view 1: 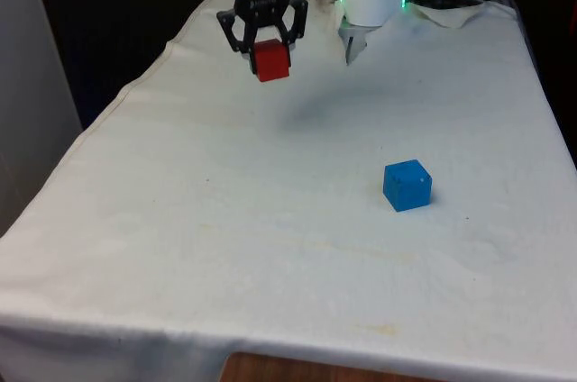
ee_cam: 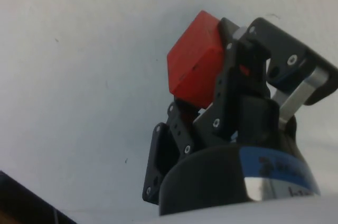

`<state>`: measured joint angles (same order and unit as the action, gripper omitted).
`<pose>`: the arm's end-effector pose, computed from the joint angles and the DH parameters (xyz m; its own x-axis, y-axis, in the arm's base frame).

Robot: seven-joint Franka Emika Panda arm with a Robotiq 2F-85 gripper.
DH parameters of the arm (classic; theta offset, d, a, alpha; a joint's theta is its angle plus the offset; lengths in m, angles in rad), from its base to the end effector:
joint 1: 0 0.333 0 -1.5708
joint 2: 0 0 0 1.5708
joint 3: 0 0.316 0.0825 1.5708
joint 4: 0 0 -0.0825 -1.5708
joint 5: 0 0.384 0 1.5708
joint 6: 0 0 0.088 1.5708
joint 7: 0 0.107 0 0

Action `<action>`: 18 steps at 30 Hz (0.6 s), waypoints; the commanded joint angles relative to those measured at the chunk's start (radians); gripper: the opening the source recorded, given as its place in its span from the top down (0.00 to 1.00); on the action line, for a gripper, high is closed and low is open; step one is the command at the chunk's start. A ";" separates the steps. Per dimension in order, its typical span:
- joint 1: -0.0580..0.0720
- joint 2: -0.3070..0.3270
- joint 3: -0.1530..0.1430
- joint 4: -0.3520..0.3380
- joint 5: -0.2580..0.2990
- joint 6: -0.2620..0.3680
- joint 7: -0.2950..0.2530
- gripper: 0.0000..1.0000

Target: Stack the two cubes.

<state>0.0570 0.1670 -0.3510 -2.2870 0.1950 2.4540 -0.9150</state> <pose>0.5070 -0.1539 0.2849 0.8878 0.4563 0.0596 0.4587 -0.8879 -0.0343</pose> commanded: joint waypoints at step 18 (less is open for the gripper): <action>0.013 -0.033 0.013 0.112 -0.020 -0.131 0.029 1.00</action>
<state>0.0660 0.1290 -0.3380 -2.1840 0.1870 2.3310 -0.8990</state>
